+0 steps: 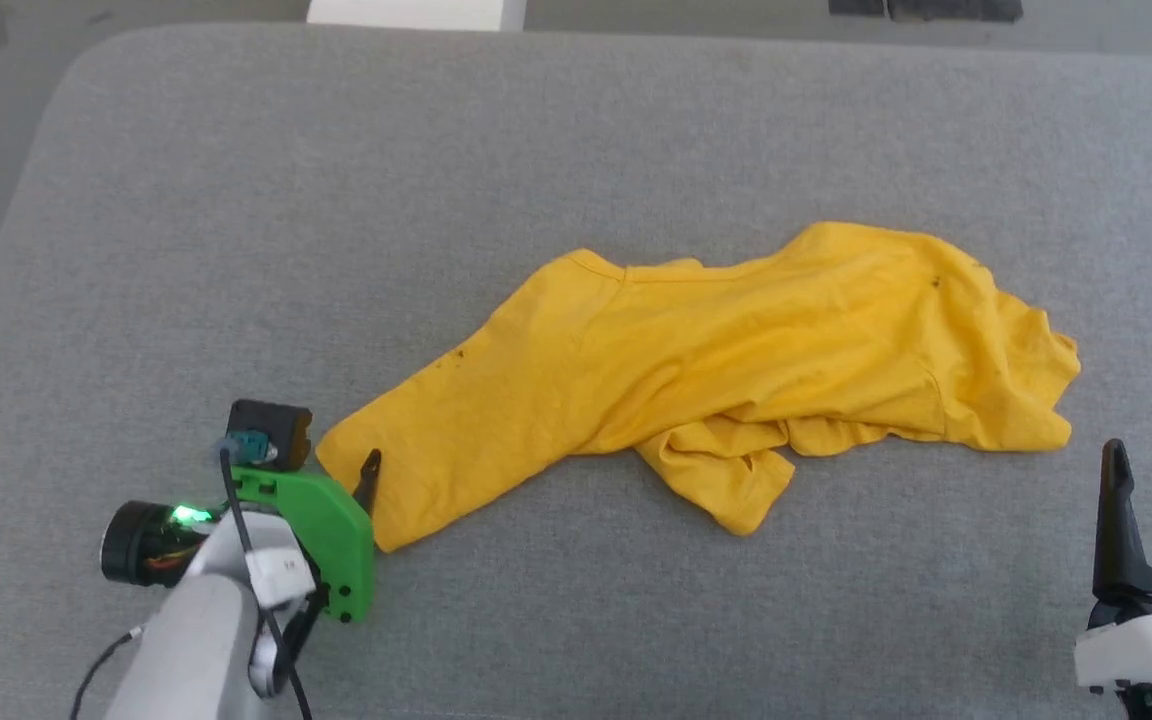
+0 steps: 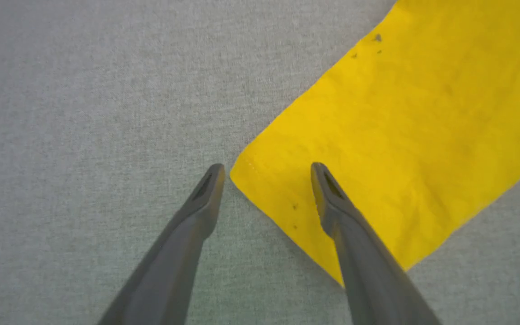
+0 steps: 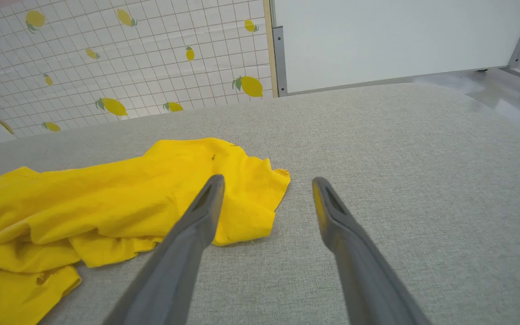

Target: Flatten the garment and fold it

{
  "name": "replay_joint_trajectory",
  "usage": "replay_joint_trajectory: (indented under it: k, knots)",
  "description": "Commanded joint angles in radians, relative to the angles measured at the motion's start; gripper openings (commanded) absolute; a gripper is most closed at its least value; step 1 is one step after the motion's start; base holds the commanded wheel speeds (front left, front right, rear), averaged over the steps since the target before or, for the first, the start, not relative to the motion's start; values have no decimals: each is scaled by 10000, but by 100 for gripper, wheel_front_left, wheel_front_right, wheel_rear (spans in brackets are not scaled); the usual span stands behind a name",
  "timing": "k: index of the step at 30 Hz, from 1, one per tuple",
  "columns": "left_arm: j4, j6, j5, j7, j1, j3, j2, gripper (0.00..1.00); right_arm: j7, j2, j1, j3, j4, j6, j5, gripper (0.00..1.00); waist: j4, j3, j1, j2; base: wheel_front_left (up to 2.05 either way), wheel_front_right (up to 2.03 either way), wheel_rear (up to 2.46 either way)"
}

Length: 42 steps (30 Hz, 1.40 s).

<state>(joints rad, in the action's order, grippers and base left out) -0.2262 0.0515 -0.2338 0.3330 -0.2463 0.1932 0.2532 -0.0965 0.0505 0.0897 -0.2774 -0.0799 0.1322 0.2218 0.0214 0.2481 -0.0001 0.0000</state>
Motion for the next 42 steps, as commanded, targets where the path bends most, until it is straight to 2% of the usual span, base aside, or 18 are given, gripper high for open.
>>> replay_joint_trajectory:
  k: [1,7,12,13,14,18,22,28,32,35,39,42]
  knots:
    - [-153,10,-99,312,-298,-6,114,100,4,-2,-204,12,-73,-15,69,100,-149,325,1,0,0,0,0]
    - [-701,-108,-275,966,-655,-64,129,100,36,-2,-328,-6,-159,-15,78,100,-226,591,1,0,0,0,0]
    - [-1166,212,-654,1762,-666,212,23,100,91,-2,-460,-78,-156,-15,47,100,-232,665,1,0,0,0,0]
    - [-1243,309,-817,2044,-632,285,1,47,110,-2,-480,-80,-165,-15,40,100,-232,677,1,0,0,0,0]
    - [-1263,390,-931,2223,-617,358,2,0,123,-2,-489,-83,-176,-15,34,100,-229,685,1,0,0,0,0]
    - [-1077,631,-1347,2677,-556,705,102,0,163,-3,-529,-132,-181,-15,14,100,-198,714,1,0,0,0,0]
    - [-695,694,-1502,2234,-509,784,220,0,162,-3,-566,-127,-134,-15,27,100,-166,666,1,0,0,0,0]
    - [-47,571,-1468,153,-372,390,113,0,115,-3,-707,-24,-31,-15,52,100,-183,479,1,0,0,0,0]
    - [688,96,-1619,-1281,184,-216,-116,0,288,-3,-1067,80,-105,-15,-125,100,-274,399,1,0,0,0,0]
    - [1316,-209,-1749,-1760,858,-578,-146,0,826,-3,-1568,16,-168,-15,-260,100,-335,408,1,0,0,0,0]
    - [2012,-394,-1828,-1853,1500,-724,-118,0,2306,-1,-2490,-266,-159,-15,-608,100,-360,546,1,0,0,0,0]
    - [2356,-526,-1882,-1828,1691,-790,-137,0,3551,451,-3302,-440,-41,-15,-1061,100,-338,670,1,0,0,0,0]
